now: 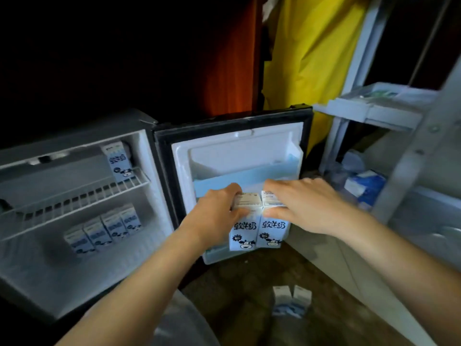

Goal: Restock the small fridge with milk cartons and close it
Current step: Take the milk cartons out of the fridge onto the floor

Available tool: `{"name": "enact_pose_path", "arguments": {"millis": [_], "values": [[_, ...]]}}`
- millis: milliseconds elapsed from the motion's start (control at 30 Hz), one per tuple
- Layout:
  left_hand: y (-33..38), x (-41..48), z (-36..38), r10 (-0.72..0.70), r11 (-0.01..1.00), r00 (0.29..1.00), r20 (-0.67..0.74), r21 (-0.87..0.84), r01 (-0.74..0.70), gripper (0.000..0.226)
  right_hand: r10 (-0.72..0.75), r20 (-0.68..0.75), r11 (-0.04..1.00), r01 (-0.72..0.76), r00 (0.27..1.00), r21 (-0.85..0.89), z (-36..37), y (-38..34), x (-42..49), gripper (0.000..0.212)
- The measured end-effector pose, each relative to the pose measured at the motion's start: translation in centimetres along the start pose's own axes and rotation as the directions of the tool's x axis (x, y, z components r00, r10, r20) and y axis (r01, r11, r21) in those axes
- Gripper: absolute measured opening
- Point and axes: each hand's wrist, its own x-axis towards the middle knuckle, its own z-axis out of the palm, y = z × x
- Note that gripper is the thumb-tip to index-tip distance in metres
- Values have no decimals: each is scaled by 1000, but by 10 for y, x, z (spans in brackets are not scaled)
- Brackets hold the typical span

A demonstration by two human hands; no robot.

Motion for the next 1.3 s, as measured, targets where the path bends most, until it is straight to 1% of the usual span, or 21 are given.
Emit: {"name": "enact_pose_path", "arguments": {"millis": [133,267,367,500,633,733,900,1000,1100,1233,1300], "values": [[13,11,49,-52,998,991,126,-14,55,31,78,132,993,-88,988,78,38,16,-27,37],[19,16,100,-96,994,969,230,-23,104,31,147,201,972,-178,969,151,81,25,-54,35],[17,20,138,-142,981,949,281,-86,172,31,183,263,954,-236,947,187,114,27,-69,32],[7,22,180,-174,961,901,399,-133,244,32,224,345,918,-317,911,240,157,27,-87,30],[-6,22,218,-229,939,843,486,-117,322,32,264,408,867,-400,874,296,202,23,-104,32],[-17,21,245,-269,918,811,520,-117,380,32,287,469,828,-463,835,317,233,16,-112,36],[-31,16,291,-326,883,758,565,-105,458,51,345,553,761,-571,758,307,274,2,-126,46],[-38,9,315,-362,864,748,557,-100,493,53,373,606,722,-630,703,286,291,-4,-131,50],[-44,5,335,-368,860,749,551,-104,500,58,383,642,687,-670,664,283,305,-8,-136,51],[-47,9,352,-375,814,751,543,-195,547,60,406,688,647,-721,602,248,319,-8,-136,50],[-49,11,359,-395,799,744,540,-198,568,61,413,704,630,-739,577,237,325,-7,-134,50]]}}
